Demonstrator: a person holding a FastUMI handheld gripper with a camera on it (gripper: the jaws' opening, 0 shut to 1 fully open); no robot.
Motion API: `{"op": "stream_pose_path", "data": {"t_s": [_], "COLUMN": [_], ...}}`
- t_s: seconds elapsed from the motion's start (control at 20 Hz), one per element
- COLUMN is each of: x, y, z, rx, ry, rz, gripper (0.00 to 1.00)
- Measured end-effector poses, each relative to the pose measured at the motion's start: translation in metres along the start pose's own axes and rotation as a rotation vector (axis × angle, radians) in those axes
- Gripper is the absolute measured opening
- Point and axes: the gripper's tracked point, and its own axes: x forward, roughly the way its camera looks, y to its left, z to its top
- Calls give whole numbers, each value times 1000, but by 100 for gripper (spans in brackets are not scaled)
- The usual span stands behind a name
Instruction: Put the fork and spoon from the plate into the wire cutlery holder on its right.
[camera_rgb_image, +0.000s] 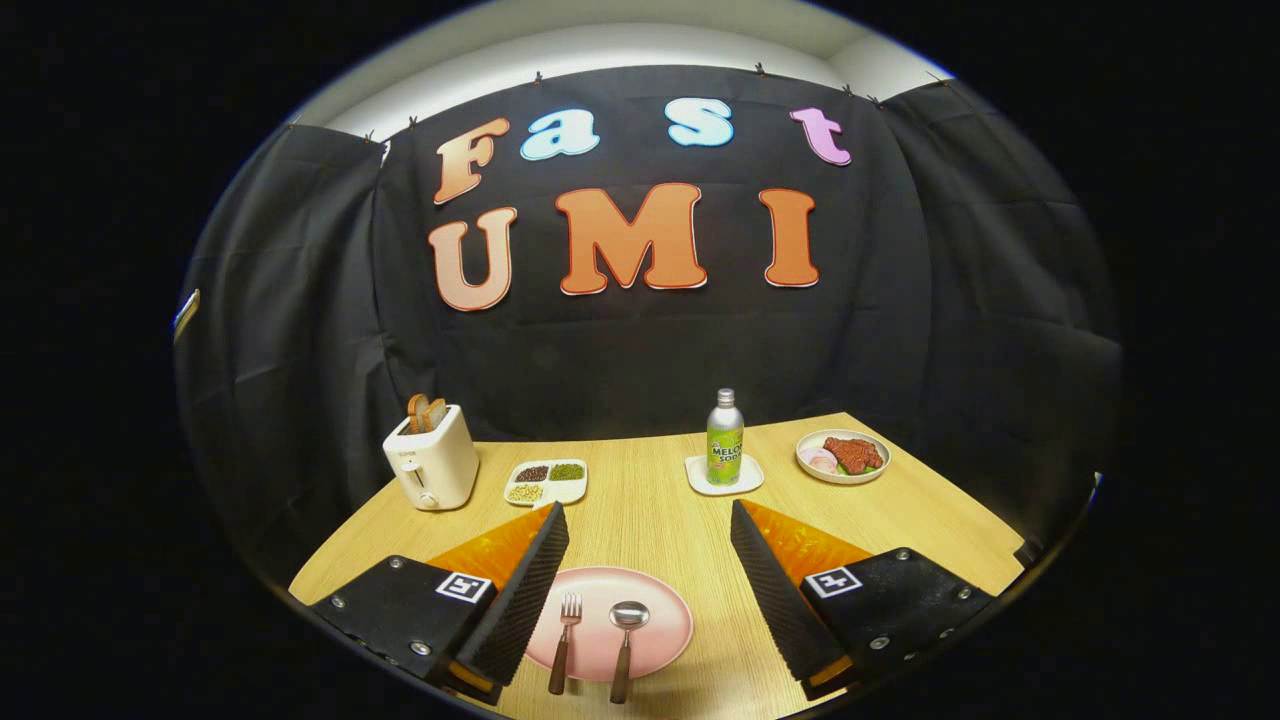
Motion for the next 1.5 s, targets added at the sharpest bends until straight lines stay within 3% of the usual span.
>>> {"op": "stream_pose_path", "data": {"t_s": [0.45, 1.5], "x": [10, 38], "y": [3, 19], "z": [-15, -169], "rx": [-26, -116], "ry": [2, 285], "rz": [0, 39], "gripper": [98, 98]}}
